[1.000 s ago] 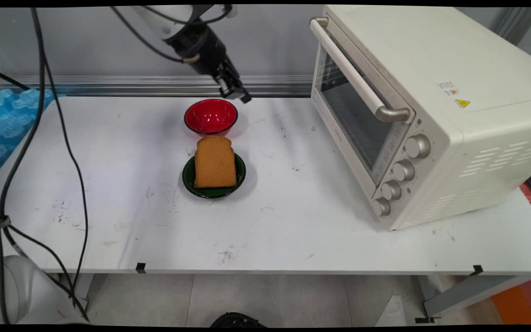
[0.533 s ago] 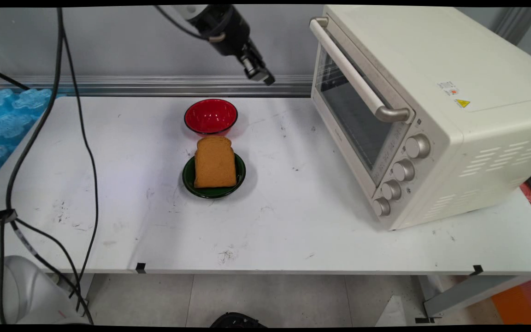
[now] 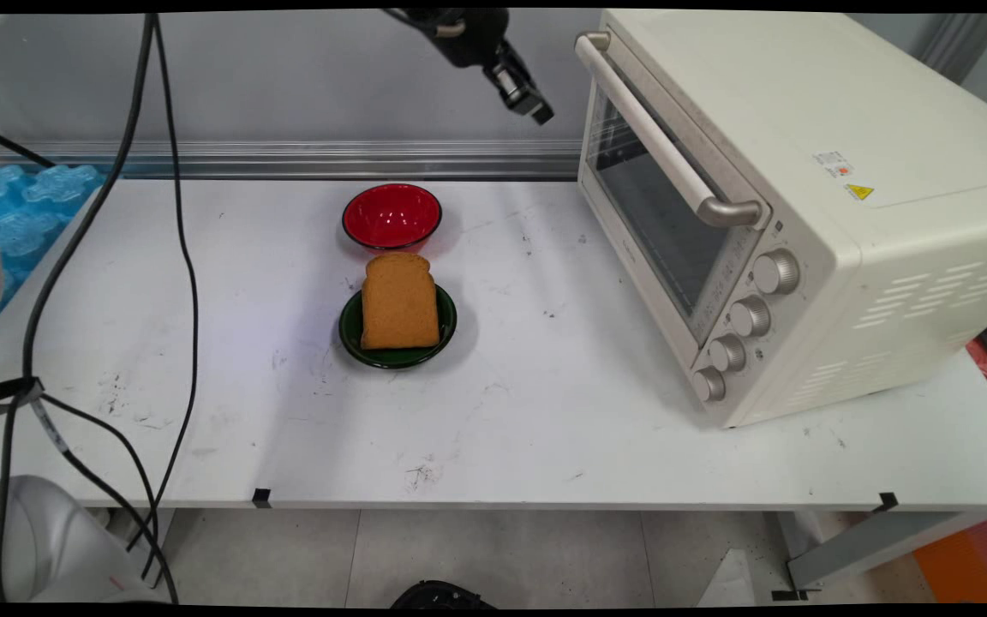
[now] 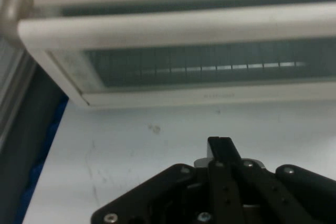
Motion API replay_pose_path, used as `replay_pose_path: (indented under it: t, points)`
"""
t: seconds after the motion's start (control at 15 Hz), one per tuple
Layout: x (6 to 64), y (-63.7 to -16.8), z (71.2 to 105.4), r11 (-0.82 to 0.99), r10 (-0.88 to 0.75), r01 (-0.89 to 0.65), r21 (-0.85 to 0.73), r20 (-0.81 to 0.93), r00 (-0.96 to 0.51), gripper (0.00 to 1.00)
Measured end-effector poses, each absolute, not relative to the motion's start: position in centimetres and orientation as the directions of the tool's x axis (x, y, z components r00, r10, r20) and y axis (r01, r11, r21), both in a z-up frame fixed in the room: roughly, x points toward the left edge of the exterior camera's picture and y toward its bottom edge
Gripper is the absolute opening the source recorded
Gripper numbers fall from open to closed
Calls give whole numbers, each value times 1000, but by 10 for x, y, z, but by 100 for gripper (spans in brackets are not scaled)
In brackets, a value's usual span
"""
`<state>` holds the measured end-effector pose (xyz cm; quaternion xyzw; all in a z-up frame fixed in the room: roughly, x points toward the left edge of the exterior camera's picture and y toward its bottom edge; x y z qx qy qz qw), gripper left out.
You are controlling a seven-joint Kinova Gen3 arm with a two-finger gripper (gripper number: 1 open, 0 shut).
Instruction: Open the oven
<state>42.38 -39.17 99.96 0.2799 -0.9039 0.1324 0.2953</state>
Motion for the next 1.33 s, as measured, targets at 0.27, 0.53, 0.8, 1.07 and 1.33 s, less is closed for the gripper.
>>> replay_pose_path:
  t: [0.27, 0.53, 0.8, 1.07, 1.33]
  points:
    - [409, -404, 1013, 805, -418, -589, -72, 636, -649, 0]
    - [396, -413, 1026, 805, -406, -588, -74, 655, -637, 0]
    - [386, -419, 1037, 807, -398, -586, -77, 662, -635, 0]
    - [378, -422, 1043, 806, -396, -587, -75, 670, -628, 0]
    - [370, -424, 1040, 803, -404, -592, -63, 673, -620, 0]
